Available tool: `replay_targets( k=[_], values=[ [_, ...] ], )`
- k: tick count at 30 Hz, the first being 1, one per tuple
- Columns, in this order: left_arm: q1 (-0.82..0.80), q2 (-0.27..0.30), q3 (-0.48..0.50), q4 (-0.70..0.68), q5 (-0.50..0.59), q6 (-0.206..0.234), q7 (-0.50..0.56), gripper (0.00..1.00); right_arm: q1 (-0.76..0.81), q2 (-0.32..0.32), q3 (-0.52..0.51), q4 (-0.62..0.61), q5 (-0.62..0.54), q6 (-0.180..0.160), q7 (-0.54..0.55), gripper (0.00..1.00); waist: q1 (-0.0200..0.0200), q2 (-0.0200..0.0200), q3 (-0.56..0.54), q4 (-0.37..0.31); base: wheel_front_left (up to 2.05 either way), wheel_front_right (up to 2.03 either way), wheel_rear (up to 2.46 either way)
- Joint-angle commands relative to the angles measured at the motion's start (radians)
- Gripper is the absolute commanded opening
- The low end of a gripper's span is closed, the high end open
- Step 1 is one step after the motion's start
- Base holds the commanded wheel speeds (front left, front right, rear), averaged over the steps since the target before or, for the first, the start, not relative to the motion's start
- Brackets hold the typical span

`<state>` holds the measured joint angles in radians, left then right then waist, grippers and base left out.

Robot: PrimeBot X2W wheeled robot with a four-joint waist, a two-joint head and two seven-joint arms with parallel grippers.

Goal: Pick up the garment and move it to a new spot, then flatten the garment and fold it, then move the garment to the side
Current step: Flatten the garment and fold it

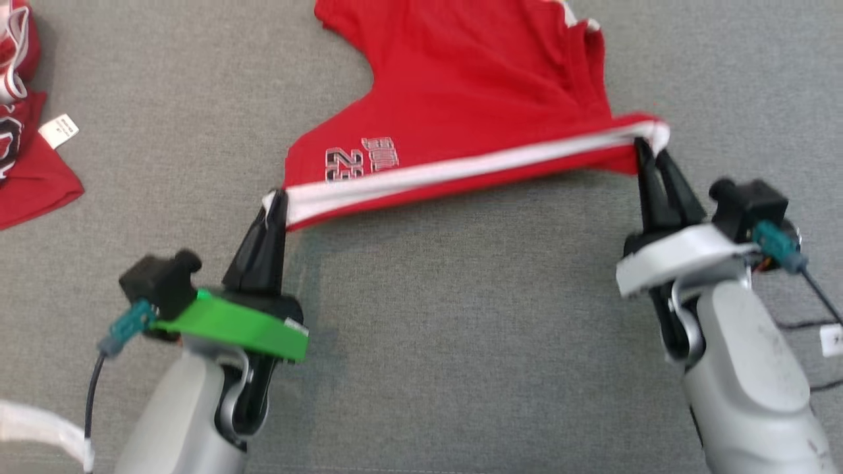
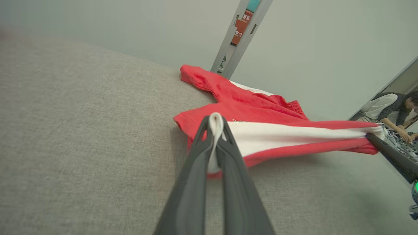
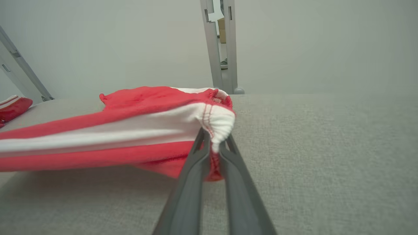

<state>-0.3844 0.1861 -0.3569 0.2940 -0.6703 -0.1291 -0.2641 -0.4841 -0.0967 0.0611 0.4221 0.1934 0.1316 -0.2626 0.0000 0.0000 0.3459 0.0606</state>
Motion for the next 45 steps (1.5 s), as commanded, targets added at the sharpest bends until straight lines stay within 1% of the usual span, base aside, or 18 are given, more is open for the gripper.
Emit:
replay_targets(
  k=[1, 5, 8, 13, 17, 22, 26, 30, 34, 36, 41, 45],
  values=[
    [0.038, -0.007, 0.026, -0.011, -0.002, -0.003, 0.000, 0.00, 0.041, -0.006, 0.000, -0.016, 0.011, -0.002, -0.003, 0.00, 0.0000, 0.0000, -0.039, -0.010, 0.00, 0.00, 0.00],
    [0.158, -0.014, 0.070, -0.037, 0.026, -0.001, 0.000, 0.00, 0.163, 0.000, 0.001, -0.050, 0.044, -0.002, -0.003, 0.00, 0.0000, 0.0000, -0.105, -0.018, 0.00, 0.00, 0.00],
    [0.241, -0.029, 0.099, -0.055, 0.033, -0.001, 0.000, 0.00, 0.254, 0.001, 0.008, -0.071, 0.089, -0.002, -0.003, 0.00, 0.0000, 0.0000, -0.167, -0.016, 0.00, 0.00, 0.00],
    [0.359, -0.036, 0.112, -0.076, 0.034, -0.001, 0.000, 0.00, 0.380, -0.011, 0.029, -0.090, 0.120, -0.003, -0.003, 0.00, 0.0000, 0.0000, -0.266, -0.022, 0.00, 0.00, 0.00],
    [0.451, -0.036, 0.101, -0.088, 0.039, -0.001, -0.001, 0.00, 0.475, -0.014, 0.050, -0.097, 0.137, -0.003, -0.003, 0.00, 0.0000, 0.0000, -0.331, -0.025, 0.00, 0.00, 0.00],
    [0.518, -0.043, 0.117, -0.128, 0.048, -0.001, 0.000, 0.00, 0.549, -0.014, 0.063, -0.118, 0.150, -0.003, -0.003, 0.00, 0.0000, 0.0000, -0.359, -0.025, 0.00, 0.00, 0.00],
    [0.526, -0.052, 0.145, -0.168, 0.048, 0.000, -0.001, 0.00, 0.567, -0.023, 0.067, -0.138, 0.154, -0.003, -0.003, 0.00, 0.0000, 0.0000, -0.350, -0.028, 0.00, 0.00, 0.00],
    [0.442, -0.029, 0.117, -0.179, 0.046, -0.001, -0.001, 0.00, 0.510, -0.012, 0.065, -0.144, 0.154, -0.003, -0.003, 0.00, 0.0000, 0.0000, -0.300, -0.042, 0.00, 0.00, 0.00],
    [0.311, 0.012, 0.058, -0.162, 0.022, -0.001, 0.000, 0.00, 0.419, 0.007, 0.085, -0.156, 0.150, -0.002, -0.003, 0.00, 0.0000, 0.0000, -0.210, -0.068, 0.00, 0.00, 0.00],
    [0.217, 0.047, 0.021, -0.150, 0.019, -0.001, 0.000, 0.00, 0.354, 0.016, 0.087, -0.149, 0.142, -0.002, -0.003, 0.00, 0.0000, 0.0000, -0.158, -0.084, 0.00, 0.00, 0.00],
    [-0.004, 0.131, -0.086, -0.086, -0.015, -0.001, 0.000, 0.00, 0.221, 0.037, 0.062, -0.082, 0.130, -0.002, -0.003, 0.00, 0.0000, 0.0000, -0.042, -0.117, 0.00, 0.00, 0.00],
    [-0.153, 0.175, -0.145, -0.022, -0.047, -0.001, 0.000, 0.00, 0.143, 0.044, 0.045, -0.028, 0.133, -0.002, -0.003, 0.00, 0.0000, 0.0000, 0.020, -0.141, 0.00, 0.00, 0.00]
  ],
)
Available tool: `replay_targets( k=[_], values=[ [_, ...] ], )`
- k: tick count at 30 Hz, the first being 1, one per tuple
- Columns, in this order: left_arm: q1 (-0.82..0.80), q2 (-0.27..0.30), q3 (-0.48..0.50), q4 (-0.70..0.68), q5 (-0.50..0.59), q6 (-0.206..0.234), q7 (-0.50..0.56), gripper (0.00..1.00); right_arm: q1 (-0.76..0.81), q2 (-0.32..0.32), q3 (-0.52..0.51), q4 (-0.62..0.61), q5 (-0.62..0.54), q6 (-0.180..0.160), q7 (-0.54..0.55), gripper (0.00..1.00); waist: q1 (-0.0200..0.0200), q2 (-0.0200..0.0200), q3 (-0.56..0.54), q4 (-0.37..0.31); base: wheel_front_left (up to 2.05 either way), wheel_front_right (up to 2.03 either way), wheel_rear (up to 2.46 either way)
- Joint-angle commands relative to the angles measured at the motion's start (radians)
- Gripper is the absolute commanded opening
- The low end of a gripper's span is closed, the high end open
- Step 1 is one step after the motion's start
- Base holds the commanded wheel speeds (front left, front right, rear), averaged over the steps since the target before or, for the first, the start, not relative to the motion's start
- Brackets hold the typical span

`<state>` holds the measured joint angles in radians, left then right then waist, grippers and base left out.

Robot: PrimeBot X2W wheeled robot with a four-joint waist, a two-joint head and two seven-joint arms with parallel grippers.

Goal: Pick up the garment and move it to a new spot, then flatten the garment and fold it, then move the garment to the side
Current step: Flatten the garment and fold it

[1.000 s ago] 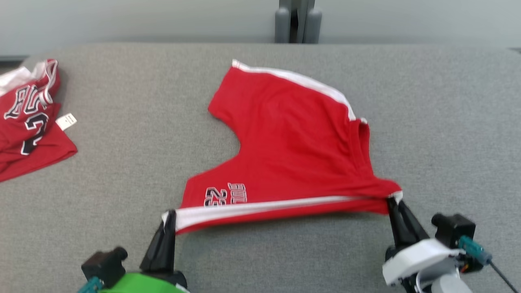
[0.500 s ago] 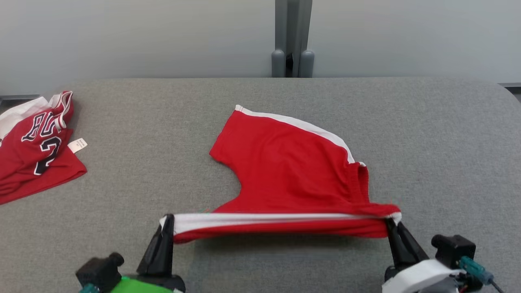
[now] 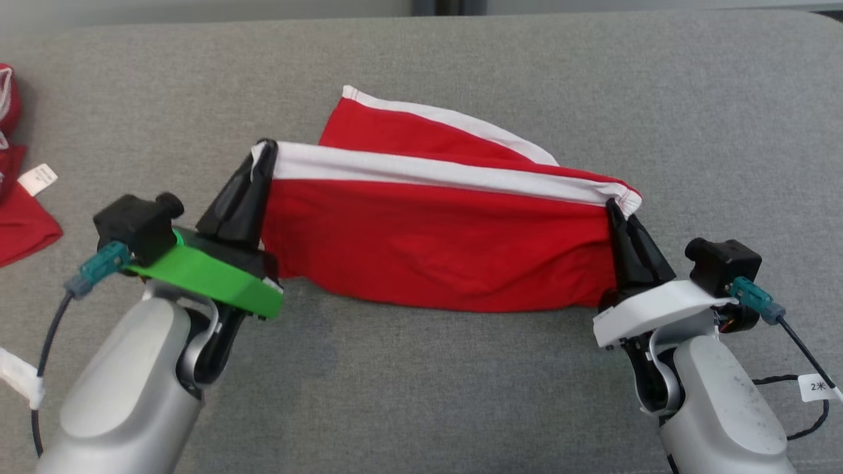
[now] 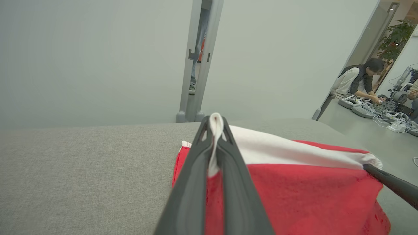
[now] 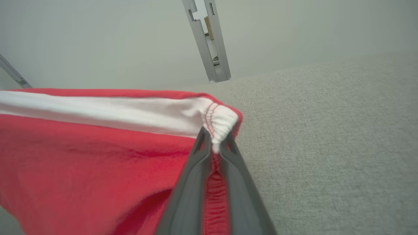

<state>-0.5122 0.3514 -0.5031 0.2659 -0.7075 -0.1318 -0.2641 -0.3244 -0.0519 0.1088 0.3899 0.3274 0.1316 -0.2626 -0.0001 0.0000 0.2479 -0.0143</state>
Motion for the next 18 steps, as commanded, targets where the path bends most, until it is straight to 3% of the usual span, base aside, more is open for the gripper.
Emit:
replay_targets(
  k=[1, 18],
  values=[
    [-0.053, 0.014, -0.007, 0.024, -0.015, 0.002, 0.000, 0.00, -0.028, 0.000, -0.001, 0.012, 0.015, -0.002, -0.003, 0.00, 0.0001, 0.0000, 0.129, -0.071, 0.00, 0.00, 0.00],
    [-0.411, 0.029, -0.106, 0.282, -0.032, 0.002, 0.000, 0.00, -0.146, 0.000, 0.096, -0.045, 0.173, -0.002, -0.003, 0.00, 0.0001, 0.0000, 0.303, -0.172, 0.00, 0.00, 0.00]
  ],
)
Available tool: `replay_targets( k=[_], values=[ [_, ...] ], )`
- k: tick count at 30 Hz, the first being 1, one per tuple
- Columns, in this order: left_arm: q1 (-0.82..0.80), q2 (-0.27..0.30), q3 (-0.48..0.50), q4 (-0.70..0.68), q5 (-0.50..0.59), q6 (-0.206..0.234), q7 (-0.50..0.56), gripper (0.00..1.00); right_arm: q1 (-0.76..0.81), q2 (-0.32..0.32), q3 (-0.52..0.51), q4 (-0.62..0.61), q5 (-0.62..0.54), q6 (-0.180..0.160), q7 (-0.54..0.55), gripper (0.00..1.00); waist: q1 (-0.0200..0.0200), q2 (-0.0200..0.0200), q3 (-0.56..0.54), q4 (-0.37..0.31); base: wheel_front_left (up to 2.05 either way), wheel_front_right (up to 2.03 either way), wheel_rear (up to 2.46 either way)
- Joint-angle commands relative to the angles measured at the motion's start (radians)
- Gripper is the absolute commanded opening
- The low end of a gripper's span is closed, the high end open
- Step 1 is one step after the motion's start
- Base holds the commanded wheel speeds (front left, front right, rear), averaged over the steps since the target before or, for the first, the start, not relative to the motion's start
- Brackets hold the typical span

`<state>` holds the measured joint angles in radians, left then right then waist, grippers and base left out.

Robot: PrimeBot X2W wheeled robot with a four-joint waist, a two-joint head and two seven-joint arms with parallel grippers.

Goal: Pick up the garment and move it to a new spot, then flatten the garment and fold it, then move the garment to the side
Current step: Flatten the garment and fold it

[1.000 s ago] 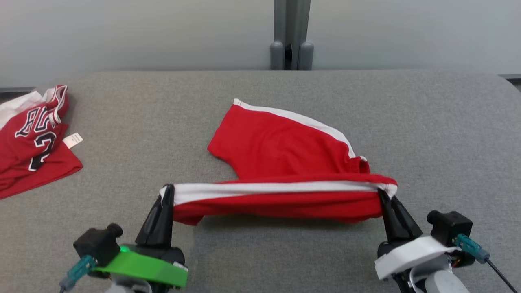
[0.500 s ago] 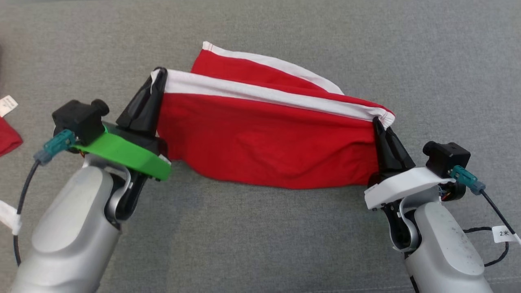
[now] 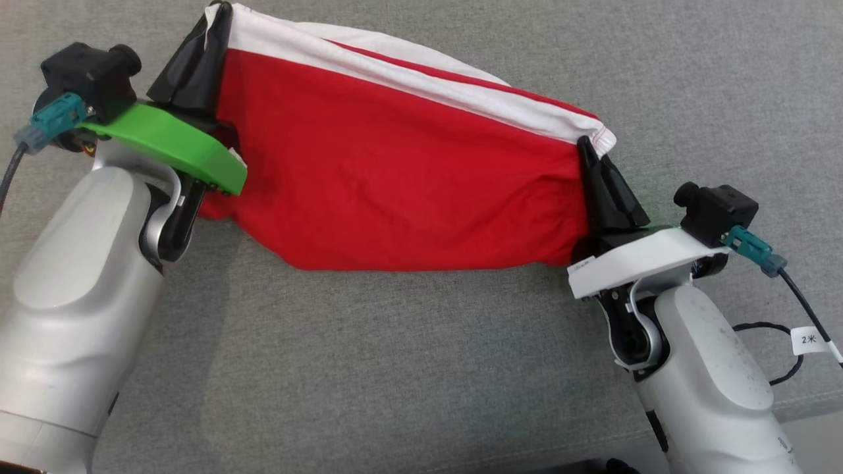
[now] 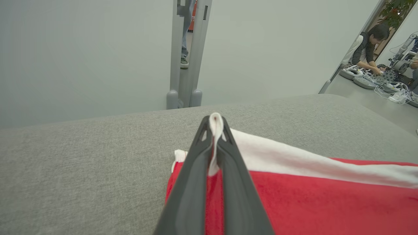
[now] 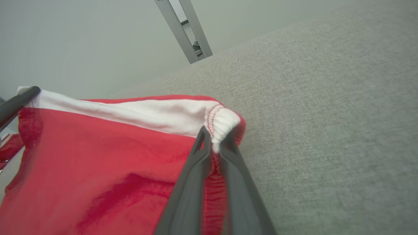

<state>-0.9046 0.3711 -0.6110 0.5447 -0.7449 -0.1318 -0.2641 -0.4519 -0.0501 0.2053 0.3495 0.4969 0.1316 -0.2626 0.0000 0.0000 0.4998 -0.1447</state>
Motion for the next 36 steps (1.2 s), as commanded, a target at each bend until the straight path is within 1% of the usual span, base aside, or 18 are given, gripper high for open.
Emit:
replay_targets(
  k=[1, 5, 10, 17, 18, 19, 20, 21, 22, 27, 30, 34, 36],
  values=[
    [-0.033, 0.006, 0.000, 0.010, 0.008, 0.002, 0.000, 0.00, -0.026, -0.001, 0.004, -0.006, 0.010, -0.002, -0.003, 0.00, 0.0000, 0.0000, 0.058, -0.044, 0.00, 0.00, 0.00],
    [-0.079, 0.000, 0.012, 0.042, 0.039, 0.002, 0.000, 0.00, -0.042, -0.001, 0.017, -0.015, 0.021, -0.002, -0.003, 0.00, 0.0000, 0.0000, 0.079, -0.050, 0.00, 0.00, 0.00],
    [-0.108, -0.011, 0.012, 0.102, 0.047, 0.002, 0.000, 0.00, -0.051, -0.001, 0.042, -0.030, 0.035, -0.002, -0.003, 0.00, 0.0000, 0.0000, 0.090, -0.057, 0.00, 0.00, 0.00],
    [-0.107, -0.002, 0.014, 0.136, 0.055, 0.002, 0.000, 0.00, -0.071, -0.001, 0.044, -0.040, 0.036, -0.002, -0.003, 0.00, 0.0000, 0.0000, 0.093, -0.053, 0.00, 0.00, 0.00],
    [-0.107, -0.004, 0.019, 0.139, 0.057, 0.002, 0.000, 0.00, -0.073, -0.001, 0.041, -0.042, 0.035, -0.002, -0.003, 0.32, 0.0000, 0.0000, 0.093, -0.052, 0.00, 0.00, 0.00],
    [-0.104, -0.008, 0.022, 0.140, 0.059, 0.002, 0.000, 0.00, -0.073, -0.001, 0.037, -0.045, 0.034, -0.002, -0.003, 0.89, 0.0000, 0.0000, 0.091, -0.050, 0.00, 0.00, 0.00],
    [-0.101, -0.011, 0.023, 0.140, 0.061, 0.002, 0.000, 0.16, -0.073, -0.001, 0.037, -0.047, 0.028, -0.002, -0.003, 1.00, 0.0000, 0.0000, 0.090, -0.048, 0.00, 0.00, 0.00],
    [-0.096, -0.013, 0.026, 0.142, 0.063, 0.002, 0.000, 0.62, -0.071, -0.001, 0.031, -0.050, 0.026, -0.002, -0.003, 1.00, 0.0000, 0.0000, 0.088, -0.047, 0.00, 0.00, 0.00],
    [-0.090, -0.017, 0.027, 0.148, 0.059, 0.002, 0.000, 1.00, -0.067, -0.002, 0.028, -0.051, 0.024, -0.002, -0.003, 1.00, 0.0000, 0.0000, 0.085, -0.045, 0.00, 0.00, 0.00],
    [-0.064, -0.028, 0.042, 0.143, 0.060, 0.002, 0.000, 1.00, -0.034, -0.001, -0.012, -0.062, 0.005, -0.002, -0.003, 1.00, 0.0000, 0.0000, 0.060, -0.037, 0.00, 0.00, 0.00],
    [-0.045, -0.030, 0.072, 0.127, 0.072, 0.002, 0.000, 1.00, -0.014, -0.001, -0.049, -0.069, -0.008, -0.002, -0.003, 1.00, 0.0000, 0.0000, 0.040, -0.030, 0.00, 0.00, 0.00],
    [0.002, -0.040, 0.082, 0.150, 0.083, 0.002, 0.000, 1.00, 0.030, -0.003, -0.127, -0.070, 0.008, -0.002, -0.003, 1.00, 0.0000, 0.0000, 0.001, -0.016, 0.00, 0.00, 0.00],
    [0.024, -0.045, 0.082, 0.160, 0.080, 0.002, 0.000, 1.00, 0.044, 0.000, -0.151, -0.066, -0.003, -0.001, -0.003, 1.00, 0.0000, 0.0000, -0.012, -0.012, 0.00, 0.00, 0.00]
  ],
)
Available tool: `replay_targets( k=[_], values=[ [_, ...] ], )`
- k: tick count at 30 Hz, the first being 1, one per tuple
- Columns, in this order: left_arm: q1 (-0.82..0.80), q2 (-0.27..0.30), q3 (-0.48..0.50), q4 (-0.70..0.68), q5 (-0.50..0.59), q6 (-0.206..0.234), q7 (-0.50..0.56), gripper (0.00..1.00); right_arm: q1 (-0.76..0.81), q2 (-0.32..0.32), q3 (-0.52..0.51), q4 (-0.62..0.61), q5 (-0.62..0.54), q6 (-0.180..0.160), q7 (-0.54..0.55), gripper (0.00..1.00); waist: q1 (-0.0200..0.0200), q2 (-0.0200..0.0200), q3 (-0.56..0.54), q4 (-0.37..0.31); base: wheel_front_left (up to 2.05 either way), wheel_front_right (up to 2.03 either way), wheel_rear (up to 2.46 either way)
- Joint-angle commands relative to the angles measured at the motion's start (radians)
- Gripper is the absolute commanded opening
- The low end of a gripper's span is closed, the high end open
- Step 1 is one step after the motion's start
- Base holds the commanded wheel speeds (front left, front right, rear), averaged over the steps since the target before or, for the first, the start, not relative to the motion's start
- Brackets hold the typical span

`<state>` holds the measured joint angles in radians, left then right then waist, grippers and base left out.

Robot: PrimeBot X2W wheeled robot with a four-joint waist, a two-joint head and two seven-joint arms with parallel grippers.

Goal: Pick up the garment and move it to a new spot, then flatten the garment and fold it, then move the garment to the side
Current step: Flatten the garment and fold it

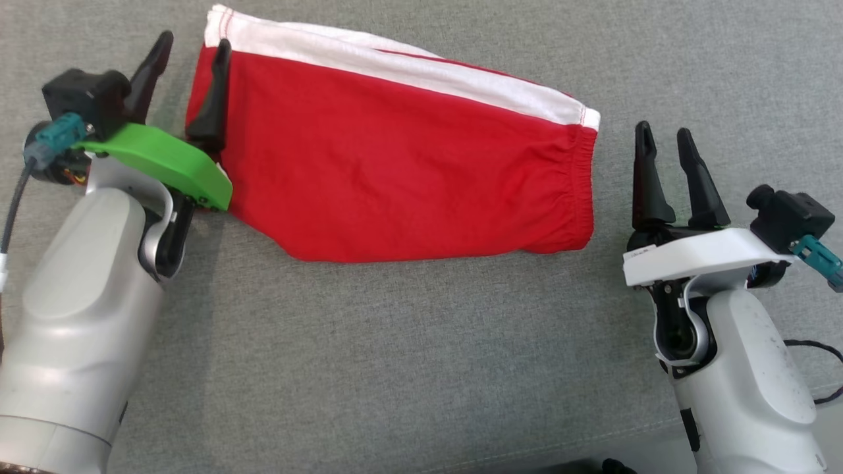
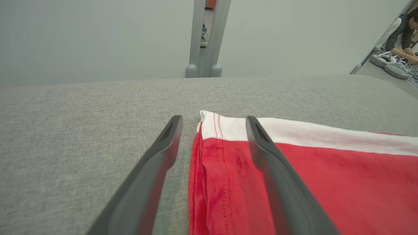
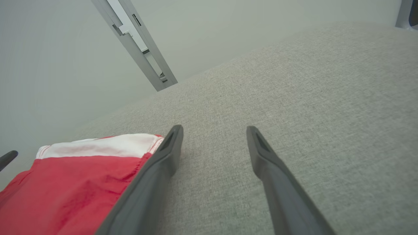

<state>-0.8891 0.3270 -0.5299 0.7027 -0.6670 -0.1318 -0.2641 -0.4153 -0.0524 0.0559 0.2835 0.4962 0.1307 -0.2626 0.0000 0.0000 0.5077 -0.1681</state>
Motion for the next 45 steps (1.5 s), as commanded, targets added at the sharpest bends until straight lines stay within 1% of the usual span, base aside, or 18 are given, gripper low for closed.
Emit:
replay_targets(
  k=[1, 4, 8, 11, 15, 16, 17, 18, 22, 23, 27, 29, 32, 37, 41, 42, 43, 45],
  values=[
    [0.021, 0.000, -0.005, 0.009, 0.002, 0.002, 0.000, 1.00, 0.013, 0.001, -0.015, 0.002, -0.009, 0.000, -0.003, 1.00, 0.0000, 0.0000, -0.024, 0.012, 0.00, 0.00, 0.00],
    [0.047, -0.004, -0.019, 0.058, -0.014, 0.002, 0.000, 1.00, 0.030, 0.000, -0.046, 0.004, -0.031, 0.000, -0.003, 1.00, 0.0000, 0.0000, -0.038, 0.012, 0.00, 0.00, 0.00],
    [0.043, -0.021, -0.057, 0.158, -0.054, 0.002, 0.001, 1.00, 0.045, 0.001, -0.066, 0.002, -0.030, 0.000, -0.003, 1.00, 0.0000, 0.0000, -0.050, 0.009, 0.00, 0.00, 0.00],
    [0.049, -0.043, -0.101, 0.187, -0.088, 0.002, 0.006, 1.00, 0.046, 0.001, -0.069, 0.004, -0.024, 0.000, -0.003, 1.00, 0.0000, 0.0000, -0.058, 0.004, 0.00, 0.00, 0.00],
    [0.066, -0.059, -0.167, 0.218, -0.140, 0.002, 0.048, 1.00, 0.064, 0.001, -0.061, 0.008, -0.036, 0.000, -0.003, 1.00, 0.0000, 0.0000, -0.078, 0.004, 0.00, 0.00, 0.00],
    [0.068, -0.061, -0.183, 0.232, -0.151, 0.002, 0.062, 0.95, 0.068, 0.001, -0.060, 0.010, -0.038, 0.000, -0.003, 1.00, 0.0000, 0.0000, -0.086, 0.005, 0.00, 0.00, 0.00],
    [0.070, -0.063, -0.192, 0.241, -0.161, 0.002, 0.067, 0.45, 0.070, 0.001, -0.060, 0.013, -0.040, 0.000, -0.003, 1.00, 0.0000, 0.0000, -0.092, 0.005, 0.00, 0.00, 0.00],
    [0.071, -0.066, -0.200, 0.252, -0.171, 0.002, 0.064, 0.00, 0.073, 0.001, -0.059, 0.015, -0.045, 0.000, -0.003, 1.00, 0.0000, 0.0000, -0.101, 0.007, 0.00, 0.00, 0.00],
    [0.081, -0.074, -0.203, 0.285, -0.192, 0.002, 0.034, 0.00, 0.095, 0.001, -0.060, 0.022, -0.059, 0.000, -0.003, 1.00, 0.0000, 0.0000, -0.138, 0.015, 0.00, 0.00, 0.00],
    [0.084, -0.076, -0.198, 0.296, -0.195, 0.002, 0.025, 0.00, 0.102, 0.000, -0.072, 0.028, -0.041, 0.000, -0.003, 1.00, 0.0000, 0.0000, -0.149, 0.019, 0.00, 0.00, 0.00],
    [0.124, -0.095, -0.176, 0.319, -0.197, 0.002, 0.003, 0.00, 0.123, 0.001, -0.084, 0.035, -0.075, 0.000, -0.003, 1.00, 0.0000, 0.0000, -0.196, 0.040, 0.00, 0.00, 0.00],
    [0.154, -0.104, -0.143, 0.309, -0.196, 0.012, 0.003, 0.00, 0.136, 0.000, -0.090, 0.043, -0.094, 0.000, -0.003, 1.00, 0.0000, 0.0000, -0.219, 0.056, 0.00, 0.00, 0.00],
    [0.232, -0.114, -0.067, 0.242, -0.161, 0.036, 0.001, 0.00, 0.148, 0.001, -0.094, 0.055, -0.114, 0.000, -0.003, 1.00, 0.0000, 0.0000, -0.250, 0.082, 0.00, 0.00, 0.00],
    [0.387, -0.138, 0.061, 0.130, -0.078, 0.069, 0.000, 0.00, 0.170, 0.000, -0.095, 0.069, -0.141, 0.000, -0.003, 1.00, 0.0000, 0.0000, -0.282, 0.120, 0.00, 0.00, 0.00],
    [0.461, -0.159, 0.142, 0.062, -0.006, 0.063, 0.000, 0.00, 0.171, 0.000, -0.091, 0.074, -0.152, 0.000, -0.003, 1.00, 0.0000, 0.0000, -0.292, 0.141, 0.00, 0.00, 0.00],
    [0.475, -0.165, 0.161, 0.048, 0.012, 0.057, 0.000, 0.46, 0.172, 0.001, -0.088, 0.075, -0.156, 0.000, -0.003, 1.00, 0.0000, 0.0000, -0.294, 0.144, 0.00, 0.00, 0.00],
    [0.492, -0.167, 0.180, 0.038, 0.038, 0.056, 0.000, 1.00, 0.174, 0.000, -0.087, 0.076, -0.159, 0.000, -0.003, 1.00, 0.0000, 0.0000, -0.296, 0.148, 0.00, 0.00, 0.00],
    [0.507, -0.167, 0.220, 0.008, 0.087, 0.059, 0.000, 1.00, 0.175, 0.000, -0.079, 0.075, -0.171, 0.000, -0.003, 1.00, 0.0000, 0.0000, -0.300, 0.154, 0.00, 0.00, 0.00]
  ],
)
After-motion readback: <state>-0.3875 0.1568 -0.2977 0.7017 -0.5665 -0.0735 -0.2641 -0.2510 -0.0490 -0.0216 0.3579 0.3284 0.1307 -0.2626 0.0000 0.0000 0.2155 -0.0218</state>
